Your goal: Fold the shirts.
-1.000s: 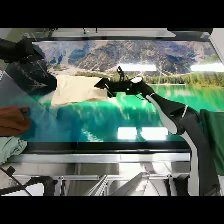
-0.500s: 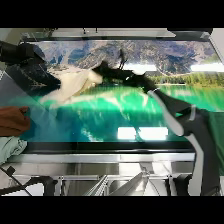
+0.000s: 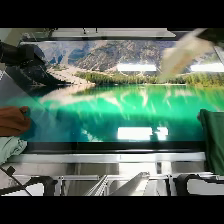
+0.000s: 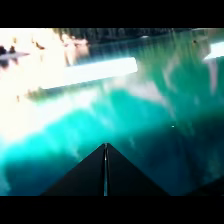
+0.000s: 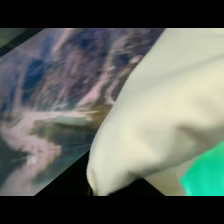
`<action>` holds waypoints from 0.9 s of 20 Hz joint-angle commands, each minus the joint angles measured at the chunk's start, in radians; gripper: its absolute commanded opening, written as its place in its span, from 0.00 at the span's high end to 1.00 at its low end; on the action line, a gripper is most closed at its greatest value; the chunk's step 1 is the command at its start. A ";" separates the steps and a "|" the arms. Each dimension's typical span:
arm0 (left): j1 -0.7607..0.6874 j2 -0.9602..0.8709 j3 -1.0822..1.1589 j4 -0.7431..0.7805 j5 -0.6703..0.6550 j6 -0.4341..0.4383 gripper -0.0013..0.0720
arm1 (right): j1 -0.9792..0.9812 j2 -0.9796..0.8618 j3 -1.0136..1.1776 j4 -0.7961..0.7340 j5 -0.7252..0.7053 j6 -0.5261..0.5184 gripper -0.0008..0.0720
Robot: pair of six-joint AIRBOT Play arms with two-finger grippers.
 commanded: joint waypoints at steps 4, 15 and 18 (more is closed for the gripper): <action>-0.001 0.000 0.000 -0.001 -0.003 0.006 0.96 | -0.393 0.135 -0.005 -0.467 0.498 0.138 0.96; -0.001 -0.013 0.000 -0.003 -0.029 0.006 0.96 | -0.616 0.369 -0.662 -0.677 0.362 0.138 0.96; -0.001 -0.040 0.000 -0.003 -0.069 0.006 0.96 | -0.667 0.393 -0.797 -0.677 0.355 0.138 0.96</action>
